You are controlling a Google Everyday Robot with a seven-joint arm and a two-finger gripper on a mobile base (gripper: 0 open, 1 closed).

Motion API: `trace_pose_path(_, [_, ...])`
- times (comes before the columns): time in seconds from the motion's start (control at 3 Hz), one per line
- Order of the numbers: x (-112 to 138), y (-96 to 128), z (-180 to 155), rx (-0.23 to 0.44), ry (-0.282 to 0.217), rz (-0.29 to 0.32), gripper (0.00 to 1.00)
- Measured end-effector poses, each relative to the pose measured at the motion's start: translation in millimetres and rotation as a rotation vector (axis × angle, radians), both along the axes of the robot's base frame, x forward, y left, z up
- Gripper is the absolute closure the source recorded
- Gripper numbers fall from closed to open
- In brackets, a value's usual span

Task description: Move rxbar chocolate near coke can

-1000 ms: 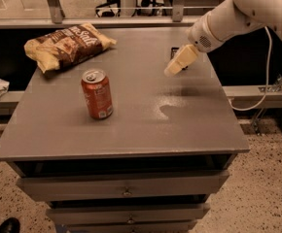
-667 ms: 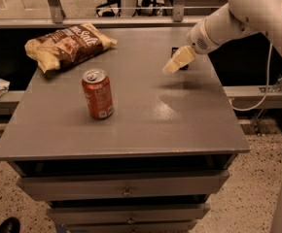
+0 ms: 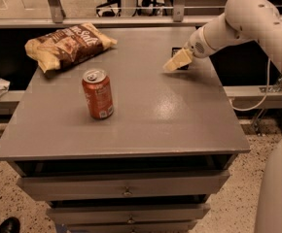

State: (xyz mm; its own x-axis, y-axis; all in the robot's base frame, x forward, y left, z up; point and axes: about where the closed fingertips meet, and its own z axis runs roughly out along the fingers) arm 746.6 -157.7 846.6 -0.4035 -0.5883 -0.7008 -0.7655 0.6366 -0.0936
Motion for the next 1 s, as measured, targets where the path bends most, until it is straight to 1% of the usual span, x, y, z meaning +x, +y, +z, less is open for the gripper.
trace_pose_path(0.67, [3.5,-6.6,-5.8,0.005,-0.015,-0.028,0.69])
trace_pose_path(1.0, [-4.9,-8.7,12.2,0.0,-0.059,-0.001,0.99])
